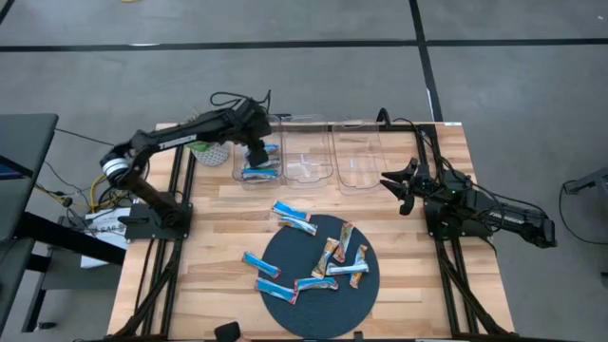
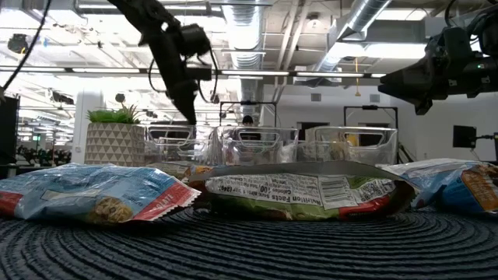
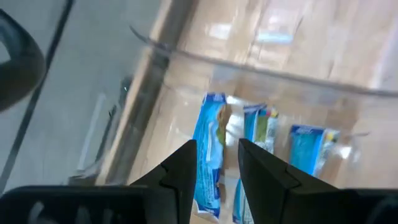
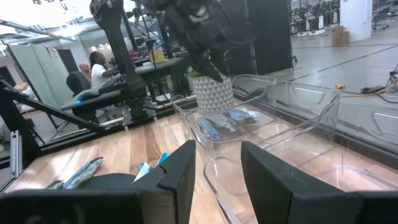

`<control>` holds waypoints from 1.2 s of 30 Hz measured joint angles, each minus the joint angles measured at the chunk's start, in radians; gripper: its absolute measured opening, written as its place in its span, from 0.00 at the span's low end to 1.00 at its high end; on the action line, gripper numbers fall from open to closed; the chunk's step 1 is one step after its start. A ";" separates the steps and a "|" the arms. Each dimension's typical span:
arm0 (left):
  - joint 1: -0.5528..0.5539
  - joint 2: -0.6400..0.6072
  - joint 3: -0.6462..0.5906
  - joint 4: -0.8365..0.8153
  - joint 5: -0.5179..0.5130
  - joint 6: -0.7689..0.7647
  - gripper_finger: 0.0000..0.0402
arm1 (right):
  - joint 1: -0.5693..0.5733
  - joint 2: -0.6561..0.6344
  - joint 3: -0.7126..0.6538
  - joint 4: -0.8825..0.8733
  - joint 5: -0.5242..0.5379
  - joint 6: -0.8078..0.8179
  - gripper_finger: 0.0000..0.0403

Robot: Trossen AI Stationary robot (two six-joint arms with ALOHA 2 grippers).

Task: Pick and place Granola Bars by type
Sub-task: Put the red granola bar into the middle transparent bin

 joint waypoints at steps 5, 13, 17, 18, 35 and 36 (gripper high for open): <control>-0.031 -0.094 0.000 0.000 0.001 -0.038 0.28 | 0.000 0.000 0.000 0.000 0.000 0.000 0.31; -0.084 -0.252 0.000 -0.004 0.002 -0.088 0.28 | 0.000 0.000 0.000 0.000 0.000 0.000 0.31; -0.114 -0.321 0.000 -0.010 0.002 -0.112 0.28 | 0.000 0.000 0.000 0.000 0.000 0.000 0.31; -0.122 -0.335 0.000 -0.011 0.002 -0.120 0.28 | 0.000 0.000 0.000 0.000 0.000 0.000 0.31; -0.239 -0.380 0.000 -0.126 0.080 -0.099 0.28 | 0.000 0.000 0.000 0.000 0.000 0.000 0.31; -0.255 -0.380 0.000 -0.129 0.096 -0.087 0.28 | 0.000 0.000 0.000 0.000 0.000 0.000 0.31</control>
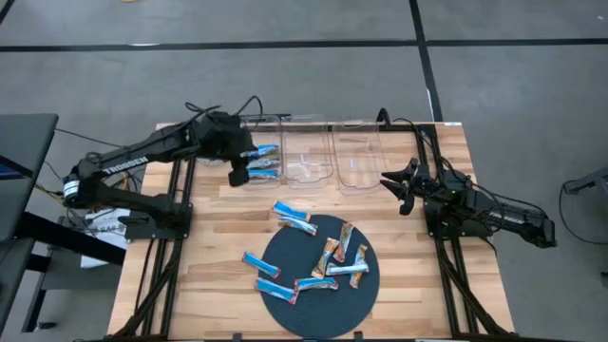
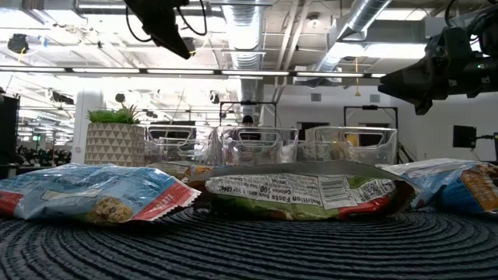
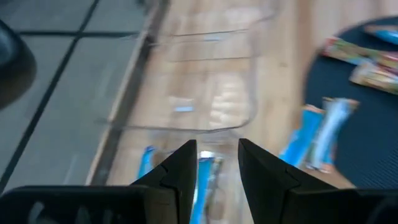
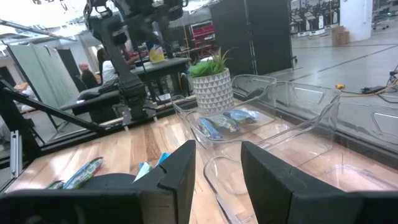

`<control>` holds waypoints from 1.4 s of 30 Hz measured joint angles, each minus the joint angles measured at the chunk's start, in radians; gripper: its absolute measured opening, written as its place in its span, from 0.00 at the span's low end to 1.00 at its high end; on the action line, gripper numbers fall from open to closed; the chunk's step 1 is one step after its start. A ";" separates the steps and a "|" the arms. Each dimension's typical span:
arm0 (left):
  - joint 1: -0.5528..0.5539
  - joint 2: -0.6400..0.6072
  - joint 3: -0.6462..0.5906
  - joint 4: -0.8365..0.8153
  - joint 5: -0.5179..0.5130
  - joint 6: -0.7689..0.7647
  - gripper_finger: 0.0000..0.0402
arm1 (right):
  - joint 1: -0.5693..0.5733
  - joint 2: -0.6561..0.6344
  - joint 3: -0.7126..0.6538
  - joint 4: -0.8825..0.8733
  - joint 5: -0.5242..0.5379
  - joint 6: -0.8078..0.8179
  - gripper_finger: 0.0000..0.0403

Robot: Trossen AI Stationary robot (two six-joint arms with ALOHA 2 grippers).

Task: Pick and place Granola Bars by type
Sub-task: Put the red granola bar into the middle transparent bin

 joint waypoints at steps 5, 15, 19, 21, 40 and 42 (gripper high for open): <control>-0.092 0.000 0.000 -0.040 0.111 0.059 0.28 | 0.000 0.000 0.000 0.000 0.000 0.000 0.31; -0.309 0.000 0.000 -0.091 0.336 0.041 0.28 | 0.000 0.000 0.000 0.000 0.000 0.000 0.30; -0.396 0.000 0.000 -0.092 0.365 -0.003 0.28 | 0.000 0.000 0.000 0.000 0.000 0.000 0.31; -0.431 0.000 0.000 -0.092 0.366 -0.022 0.28 | 0.000 0.000 0.000 0.000 0.000 0.000 0.30; -0.604 0.113 0.000 -0.149 0.220 -0.074 0.28 | 0.000 0.000 0.000 0.000 0.000 0.000 0.30; -0.620 0.144 0.000 -0.148 0.216 -0.082 0.28 | 0.000 0.000 0.000 0.000 0.000 0.000 0.31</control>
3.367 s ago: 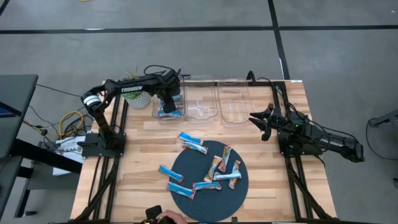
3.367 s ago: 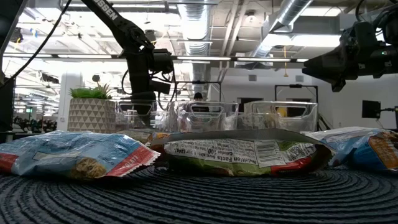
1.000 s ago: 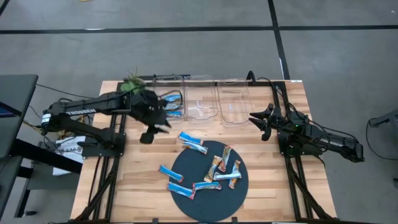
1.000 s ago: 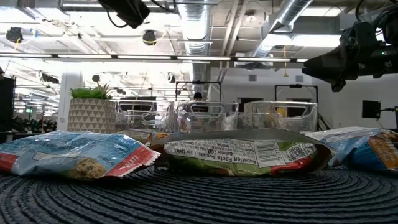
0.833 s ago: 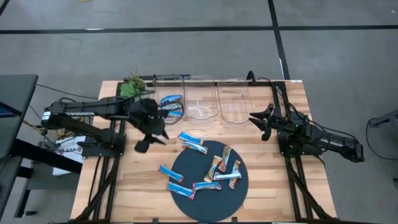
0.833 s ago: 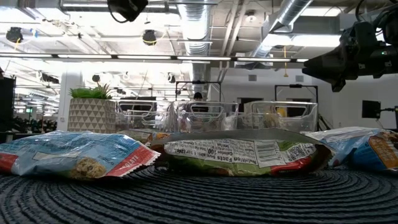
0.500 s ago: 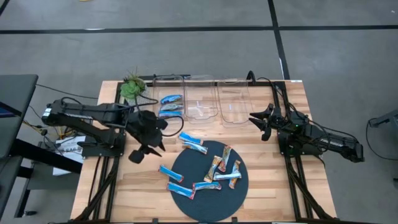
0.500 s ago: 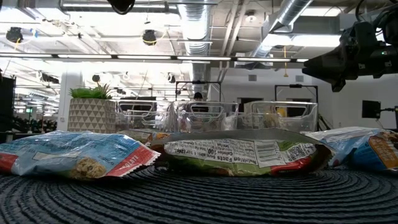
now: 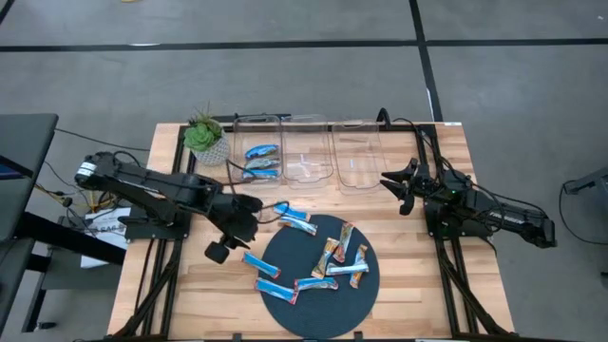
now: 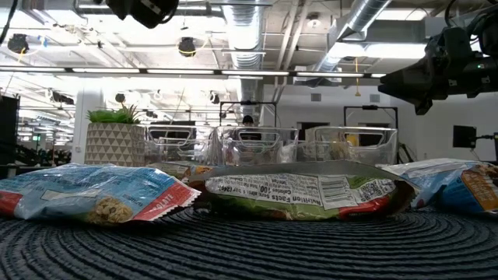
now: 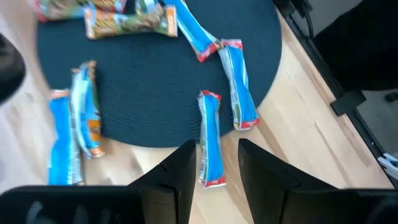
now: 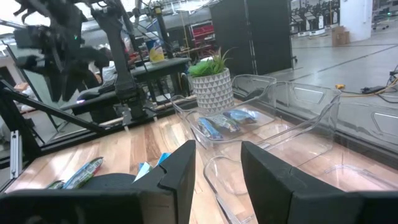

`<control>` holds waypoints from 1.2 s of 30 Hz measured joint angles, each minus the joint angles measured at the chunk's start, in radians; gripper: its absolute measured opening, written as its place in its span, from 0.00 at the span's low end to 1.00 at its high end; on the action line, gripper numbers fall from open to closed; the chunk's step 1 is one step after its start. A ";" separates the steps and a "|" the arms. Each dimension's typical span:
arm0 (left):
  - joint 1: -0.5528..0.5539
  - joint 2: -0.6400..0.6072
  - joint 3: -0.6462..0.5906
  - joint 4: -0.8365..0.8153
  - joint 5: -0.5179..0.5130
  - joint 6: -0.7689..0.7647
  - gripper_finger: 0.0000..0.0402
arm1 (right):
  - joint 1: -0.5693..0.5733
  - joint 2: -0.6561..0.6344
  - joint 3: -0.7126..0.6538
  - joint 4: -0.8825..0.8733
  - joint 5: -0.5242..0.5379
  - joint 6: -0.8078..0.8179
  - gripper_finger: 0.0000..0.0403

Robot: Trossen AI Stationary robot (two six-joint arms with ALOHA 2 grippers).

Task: Pick and place Granola Bars by type
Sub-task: Put the red granola bar into the middle transparent bin

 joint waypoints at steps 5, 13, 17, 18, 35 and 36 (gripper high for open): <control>-0.038 0.077 0.000 0.000 -0.002 -0.021 0.28 | 0.000 0.000 0.000 0.000 0.000 0.000 0.30; -0.091 0.189 0.000 0.000 -0.047 -0.105 0.28 | 0.000 0.000 0.000 0.000 0.000 0.000 0.31; -0.107 0.245 0.000 0.000 -0.077 -0.135 0.28 | 0.000 0.000 0.000 0.000 0.000 0.000 0.30; -0.110 0.257 0.000 0.002 -0.077 -0.146 0.28 | 0.000 0.000 0.000 0.000 0.000 0.000 0.31; -0.127 0.295 -0.031 0.049 -0.164 -0.304 0.42 | 0.000 0.000 0.000 0.000 0.000 0.000 0.30; -0.127 0.295 -0.044 0.057 -0.163 -0.304 0.44 | 0.000 0.000 0.000 0.000 0.000 0.000 0.30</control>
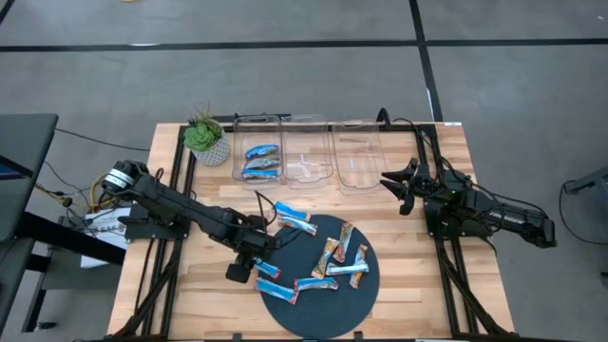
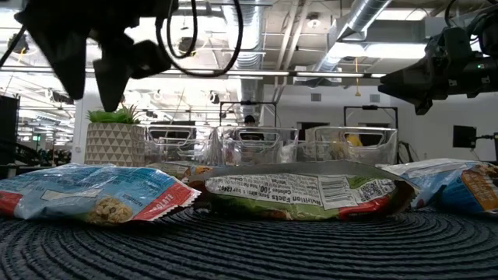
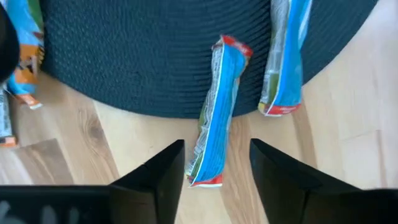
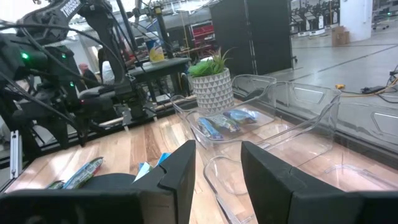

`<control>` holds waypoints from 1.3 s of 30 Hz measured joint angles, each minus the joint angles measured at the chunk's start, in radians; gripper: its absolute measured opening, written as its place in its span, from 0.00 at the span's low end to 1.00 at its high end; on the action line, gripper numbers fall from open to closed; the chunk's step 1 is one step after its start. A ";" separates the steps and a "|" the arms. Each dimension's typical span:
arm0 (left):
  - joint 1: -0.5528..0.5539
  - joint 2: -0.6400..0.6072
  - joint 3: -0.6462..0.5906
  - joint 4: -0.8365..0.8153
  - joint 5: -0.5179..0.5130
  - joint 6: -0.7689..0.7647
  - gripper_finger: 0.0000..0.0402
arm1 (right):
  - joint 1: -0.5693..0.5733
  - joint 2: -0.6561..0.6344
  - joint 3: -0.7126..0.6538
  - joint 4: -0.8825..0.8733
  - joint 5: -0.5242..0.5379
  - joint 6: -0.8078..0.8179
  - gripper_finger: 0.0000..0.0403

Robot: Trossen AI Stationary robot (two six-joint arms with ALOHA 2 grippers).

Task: Pick and place Granola Bars by type
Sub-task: Put the red granola bar into the middle transparent bin

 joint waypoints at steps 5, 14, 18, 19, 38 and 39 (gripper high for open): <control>-0.015 0.000 -0.054 0.042 0.000 0.039 0.52 | 0.000 0.000 0.000 0.000 0.000 0.000 0.30; -0.027 0.000 -0.162 0.191 -0.048 0.035 0.54 | 0.000 0.000 0.000 0.000 0.000 0.000 0.31; -0.027 0.011 -0.184 0.246 -0.050 0.028 0.54 | 0.000 0.000 0.000 0.000 0.000 0.000 0.30; -0.028 0.017 -0.184 0.252 -0.049 0.028 0.54 | 0.000 0.000 0.000 0.000 0.000 0.000 0.31; -0.058 0.132 -0.184 0.335 -0.042 0.021 0.54 | 0.000 0.013 0.000 0.000 0.001 0.000 0.31; -0.058 0.132 -0.184 0.337 -0.047 0.021 0.54 | 0.000 0.013 0.000 0.000 0.001 0.000 0.31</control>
